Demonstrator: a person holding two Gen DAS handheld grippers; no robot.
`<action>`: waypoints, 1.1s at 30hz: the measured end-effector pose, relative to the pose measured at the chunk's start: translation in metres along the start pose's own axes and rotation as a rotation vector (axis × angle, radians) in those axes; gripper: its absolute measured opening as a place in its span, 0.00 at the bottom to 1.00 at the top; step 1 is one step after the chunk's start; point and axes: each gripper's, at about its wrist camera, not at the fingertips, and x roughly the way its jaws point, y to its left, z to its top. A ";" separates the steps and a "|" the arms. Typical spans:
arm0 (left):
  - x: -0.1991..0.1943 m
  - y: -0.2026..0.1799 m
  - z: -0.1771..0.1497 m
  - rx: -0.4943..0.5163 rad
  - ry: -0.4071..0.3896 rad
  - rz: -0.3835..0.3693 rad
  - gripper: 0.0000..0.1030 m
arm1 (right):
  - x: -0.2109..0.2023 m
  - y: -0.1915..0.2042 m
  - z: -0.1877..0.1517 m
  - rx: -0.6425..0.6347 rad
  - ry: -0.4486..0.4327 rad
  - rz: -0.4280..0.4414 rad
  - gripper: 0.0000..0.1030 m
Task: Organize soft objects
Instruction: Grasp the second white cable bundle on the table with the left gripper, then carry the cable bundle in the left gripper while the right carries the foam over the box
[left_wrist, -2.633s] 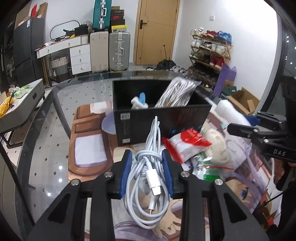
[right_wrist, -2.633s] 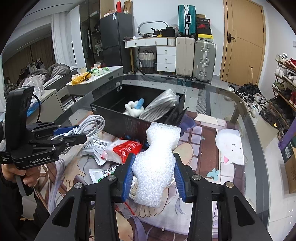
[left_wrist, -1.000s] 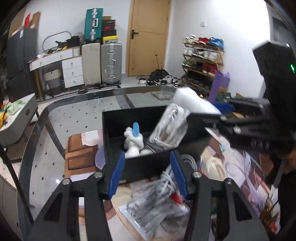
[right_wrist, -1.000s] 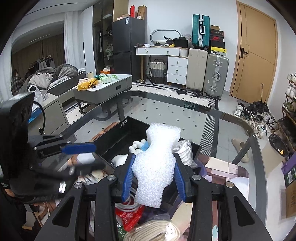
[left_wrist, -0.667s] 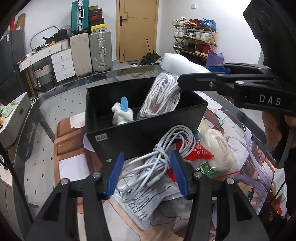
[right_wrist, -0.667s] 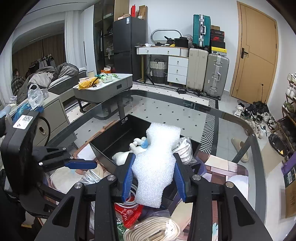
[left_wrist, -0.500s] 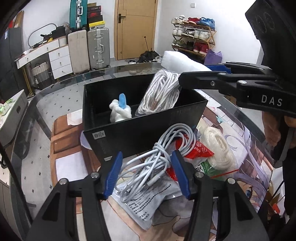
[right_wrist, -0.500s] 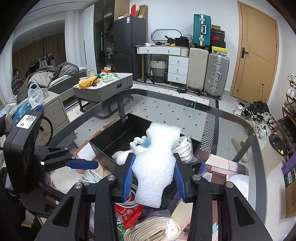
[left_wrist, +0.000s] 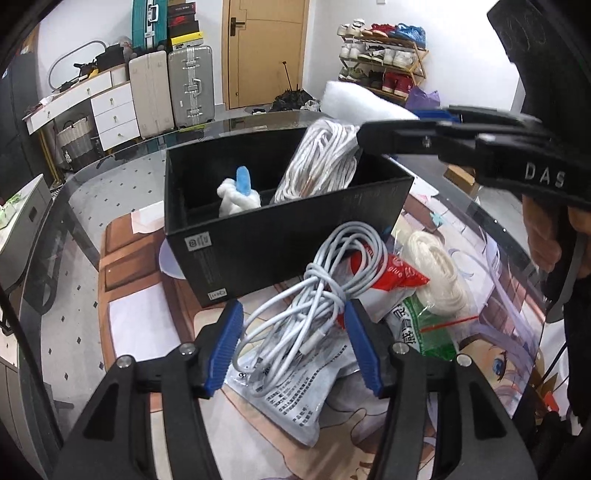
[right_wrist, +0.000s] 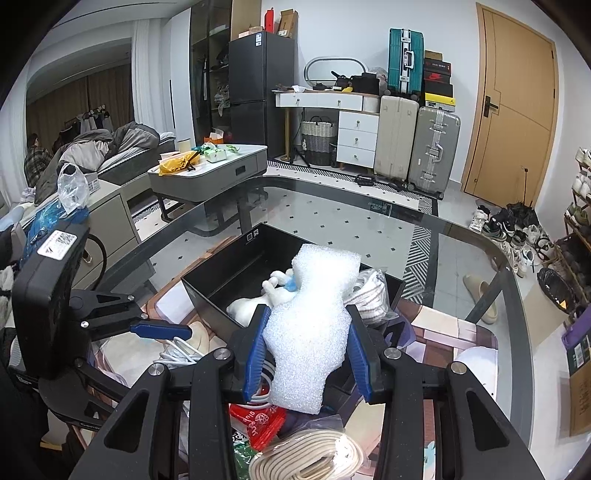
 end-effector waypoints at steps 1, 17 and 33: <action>0.002 0.000 0.000 0.003 0.008 0.000 0.56 | 0.000 0.000 0.000 0.000 0.000 -0.001 0.39; -0.006 -0.015 -0.013 0.031 -0.031 -0.079 0.21 | 0.002 0.002 -0.004 -0.006 0.001 0.001 0.39; -0.054 0.000 0.002 -0.069 -0.175 -0.095 0.21 | -0.013 0.009 0.001 -0.023 -0.023 -0.006 0.39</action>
